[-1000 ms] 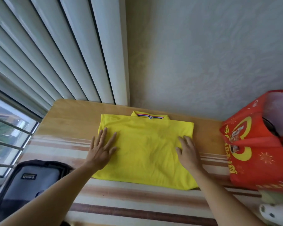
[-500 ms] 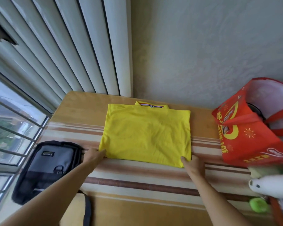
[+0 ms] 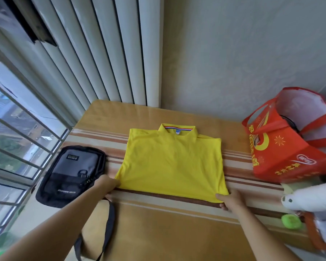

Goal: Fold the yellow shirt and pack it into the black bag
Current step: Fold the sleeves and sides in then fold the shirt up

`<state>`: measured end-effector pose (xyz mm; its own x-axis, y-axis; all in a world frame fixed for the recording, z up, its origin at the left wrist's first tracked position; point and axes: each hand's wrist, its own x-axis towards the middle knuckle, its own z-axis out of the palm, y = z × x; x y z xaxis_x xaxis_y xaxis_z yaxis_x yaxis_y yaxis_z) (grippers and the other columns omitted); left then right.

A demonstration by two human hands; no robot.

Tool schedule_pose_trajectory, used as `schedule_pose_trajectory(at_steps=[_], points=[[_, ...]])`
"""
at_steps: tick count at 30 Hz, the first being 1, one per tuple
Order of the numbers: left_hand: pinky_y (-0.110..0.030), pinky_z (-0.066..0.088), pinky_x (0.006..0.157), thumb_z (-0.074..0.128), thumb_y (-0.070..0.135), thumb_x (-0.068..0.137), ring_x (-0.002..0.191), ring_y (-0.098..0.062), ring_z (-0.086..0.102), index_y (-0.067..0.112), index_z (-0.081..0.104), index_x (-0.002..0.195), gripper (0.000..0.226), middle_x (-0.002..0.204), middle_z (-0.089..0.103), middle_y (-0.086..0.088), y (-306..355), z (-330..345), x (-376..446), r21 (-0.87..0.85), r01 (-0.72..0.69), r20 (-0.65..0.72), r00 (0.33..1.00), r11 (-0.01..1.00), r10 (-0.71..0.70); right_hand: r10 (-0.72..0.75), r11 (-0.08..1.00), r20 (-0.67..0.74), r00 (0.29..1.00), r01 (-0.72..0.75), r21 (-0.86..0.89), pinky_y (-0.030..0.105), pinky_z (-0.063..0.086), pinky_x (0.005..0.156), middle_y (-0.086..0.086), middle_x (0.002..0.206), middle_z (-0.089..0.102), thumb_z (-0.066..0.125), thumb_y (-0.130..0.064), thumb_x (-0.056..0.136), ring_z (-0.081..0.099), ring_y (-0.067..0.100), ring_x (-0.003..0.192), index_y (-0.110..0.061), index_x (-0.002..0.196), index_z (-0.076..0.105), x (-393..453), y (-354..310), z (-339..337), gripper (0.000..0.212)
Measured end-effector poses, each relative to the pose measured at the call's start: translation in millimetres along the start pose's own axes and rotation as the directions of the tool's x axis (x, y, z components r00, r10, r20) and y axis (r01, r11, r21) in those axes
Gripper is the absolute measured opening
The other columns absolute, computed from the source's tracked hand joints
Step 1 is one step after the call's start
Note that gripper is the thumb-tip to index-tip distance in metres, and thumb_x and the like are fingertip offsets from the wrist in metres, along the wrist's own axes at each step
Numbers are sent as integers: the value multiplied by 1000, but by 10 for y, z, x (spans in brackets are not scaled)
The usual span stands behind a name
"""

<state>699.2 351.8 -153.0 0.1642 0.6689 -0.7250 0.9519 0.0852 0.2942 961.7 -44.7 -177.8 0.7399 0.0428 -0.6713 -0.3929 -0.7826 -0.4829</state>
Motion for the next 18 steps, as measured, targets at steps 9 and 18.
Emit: schedule_pose_trajectory(at_steps=[9,18], points=[[-22,45,42,57,22,84,58,-20,58,4,51,90,20,79,61,-9,-435,263,-622,307,51,65,995,950,-74,114,990,0,994,-113,-82,31,55,48,17,75,70,78,-8,76,69,26,52,-2,87,64,-494,394,-73,19],[-35,47,68,57,24,86,95,-26,62,14,52,111,28,110,58,-6,-301,441,-739,423,-213,-166,937,881,307,119,985,-5,993,-117,128,31,53,52,14,82,71,84,-30,75,68,27,62,-4,86,65,-494,339,-32,34]])
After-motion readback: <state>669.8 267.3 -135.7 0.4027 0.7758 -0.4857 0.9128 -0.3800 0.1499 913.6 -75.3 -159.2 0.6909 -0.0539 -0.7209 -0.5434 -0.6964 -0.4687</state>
